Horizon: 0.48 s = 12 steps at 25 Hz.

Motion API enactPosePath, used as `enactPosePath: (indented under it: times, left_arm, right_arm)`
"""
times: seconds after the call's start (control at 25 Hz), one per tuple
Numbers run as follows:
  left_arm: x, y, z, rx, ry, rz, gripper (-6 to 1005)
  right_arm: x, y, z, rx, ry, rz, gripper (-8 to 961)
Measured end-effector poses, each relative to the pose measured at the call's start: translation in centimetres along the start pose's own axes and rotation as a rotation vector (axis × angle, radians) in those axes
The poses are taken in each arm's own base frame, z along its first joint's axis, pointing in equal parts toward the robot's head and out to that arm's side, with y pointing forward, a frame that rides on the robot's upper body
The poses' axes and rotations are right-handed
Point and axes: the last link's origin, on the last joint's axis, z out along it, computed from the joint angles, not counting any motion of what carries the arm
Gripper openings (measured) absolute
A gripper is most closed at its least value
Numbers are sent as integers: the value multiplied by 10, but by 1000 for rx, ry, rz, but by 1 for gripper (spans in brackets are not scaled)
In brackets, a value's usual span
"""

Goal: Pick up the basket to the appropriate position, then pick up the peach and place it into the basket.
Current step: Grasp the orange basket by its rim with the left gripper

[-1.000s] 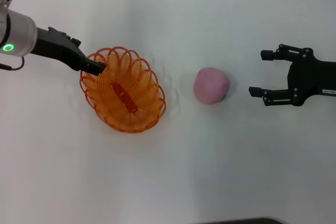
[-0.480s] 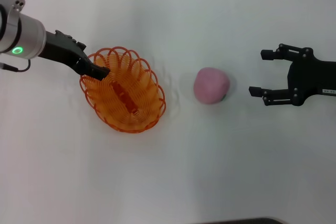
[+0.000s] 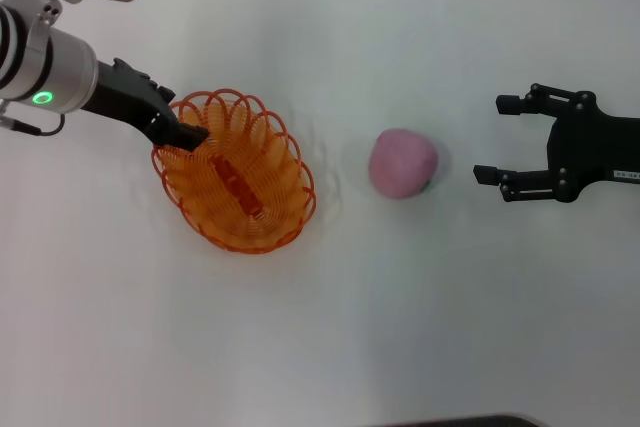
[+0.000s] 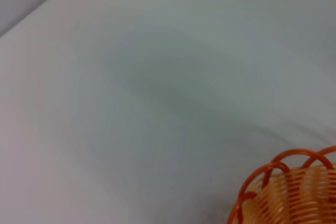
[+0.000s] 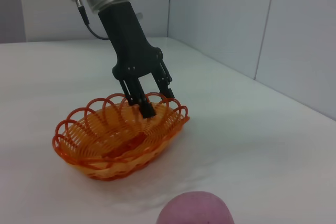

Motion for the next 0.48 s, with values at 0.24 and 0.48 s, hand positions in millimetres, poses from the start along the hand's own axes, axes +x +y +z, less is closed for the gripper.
enactPosePath:
  times: [0.24,0.48]
  left_arm:
    - [0,-1,1,13,6,-3,665]
    - [1,-1,1,13,7,1,427]
  right_arm:
    - [0,-1,0,1,1,-2,925]
    - [-1,-1,-1,1,1,-2,925]
